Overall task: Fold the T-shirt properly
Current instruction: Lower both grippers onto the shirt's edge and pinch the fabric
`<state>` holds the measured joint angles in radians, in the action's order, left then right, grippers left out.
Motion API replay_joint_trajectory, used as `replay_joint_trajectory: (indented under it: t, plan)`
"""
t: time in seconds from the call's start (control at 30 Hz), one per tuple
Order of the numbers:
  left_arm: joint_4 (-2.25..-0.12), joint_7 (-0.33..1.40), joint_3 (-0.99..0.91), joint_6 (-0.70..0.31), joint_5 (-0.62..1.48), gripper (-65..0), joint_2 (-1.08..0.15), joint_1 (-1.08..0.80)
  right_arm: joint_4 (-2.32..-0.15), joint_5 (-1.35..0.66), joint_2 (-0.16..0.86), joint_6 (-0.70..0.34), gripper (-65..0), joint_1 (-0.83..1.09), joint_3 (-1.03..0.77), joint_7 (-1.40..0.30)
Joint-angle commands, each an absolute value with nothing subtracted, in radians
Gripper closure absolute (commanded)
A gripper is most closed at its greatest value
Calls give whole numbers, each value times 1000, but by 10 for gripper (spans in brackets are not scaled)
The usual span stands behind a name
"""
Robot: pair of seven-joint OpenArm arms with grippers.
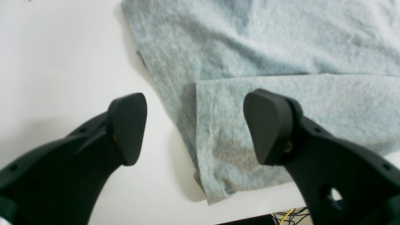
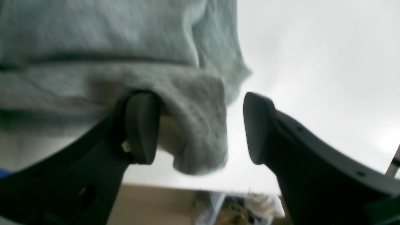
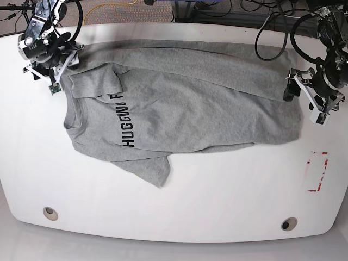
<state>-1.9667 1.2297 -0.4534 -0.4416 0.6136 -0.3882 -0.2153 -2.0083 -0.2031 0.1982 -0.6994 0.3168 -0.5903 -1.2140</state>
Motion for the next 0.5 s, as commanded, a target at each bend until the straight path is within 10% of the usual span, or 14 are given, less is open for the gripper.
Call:
replay_joint_trajectory:
  t: [0.0, 0.47]
  plan:
    - [-1980, 1211, -460, -438, 622, -485, -398, -188, -2031, -208, 197, -698, -395, 275, -591, -1194]
    - [-1980, 1211, -458, -438, 621, -485, -371, -160, -2031, -206, 189, -698, -395, 216, -490, -1265]
